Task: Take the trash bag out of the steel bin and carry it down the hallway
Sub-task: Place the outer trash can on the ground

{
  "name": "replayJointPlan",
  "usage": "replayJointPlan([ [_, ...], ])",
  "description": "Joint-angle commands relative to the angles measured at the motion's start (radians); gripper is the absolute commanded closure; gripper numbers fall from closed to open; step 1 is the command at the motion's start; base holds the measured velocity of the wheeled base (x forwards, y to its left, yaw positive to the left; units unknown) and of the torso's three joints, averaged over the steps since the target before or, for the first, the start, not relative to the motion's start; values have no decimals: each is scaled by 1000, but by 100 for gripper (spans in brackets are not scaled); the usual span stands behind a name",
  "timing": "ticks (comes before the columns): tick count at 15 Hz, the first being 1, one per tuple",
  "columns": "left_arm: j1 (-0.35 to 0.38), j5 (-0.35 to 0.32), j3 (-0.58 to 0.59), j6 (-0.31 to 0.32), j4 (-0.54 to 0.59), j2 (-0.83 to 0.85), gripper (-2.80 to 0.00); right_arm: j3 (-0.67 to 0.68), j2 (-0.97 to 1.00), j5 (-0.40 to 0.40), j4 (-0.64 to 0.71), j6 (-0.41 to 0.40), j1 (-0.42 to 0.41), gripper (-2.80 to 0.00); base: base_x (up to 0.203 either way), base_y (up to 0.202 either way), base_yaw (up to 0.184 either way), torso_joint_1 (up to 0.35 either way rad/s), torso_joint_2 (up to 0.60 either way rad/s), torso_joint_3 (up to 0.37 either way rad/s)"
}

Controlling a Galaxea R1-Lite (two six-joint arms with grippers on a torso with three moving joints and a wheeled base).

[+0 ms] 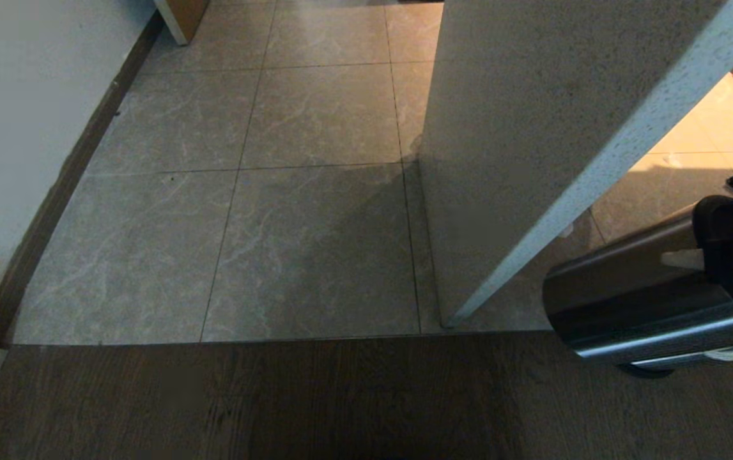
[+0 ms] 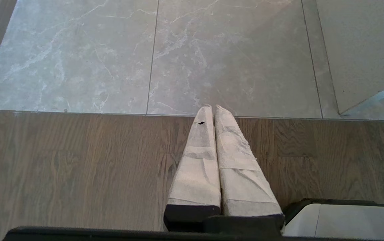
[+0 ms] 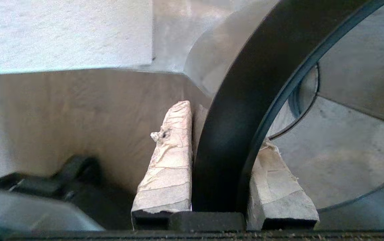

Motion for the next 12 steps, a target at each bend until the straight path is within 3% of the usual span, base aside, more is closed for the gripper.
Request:
replayJointPlan([
  [1, 0, 0, 2, -1, -1, 0, 0, 28, 103, 10, -95, 14, 52, 0, 0, 0, 0, 0, 0, 0],
  [6, 0, 0, 0, -1, -1, 0, 0, 19, 255, 11, -288, 37, 139, 0, 0, 0, 0, 0, 0, 0],
  [9, 0, 0, 0, -1, -1, -1, 0, 0, 418, 3, -500, 47, 185, 0, 0, 0, 0, 0, 0, 0],
  [12, 0, 0, 0, -1, -1, 0, 0, -58, 503, -5, -550, 48, 196, 0, 0, 0, 0, 0, 0, 0],
])
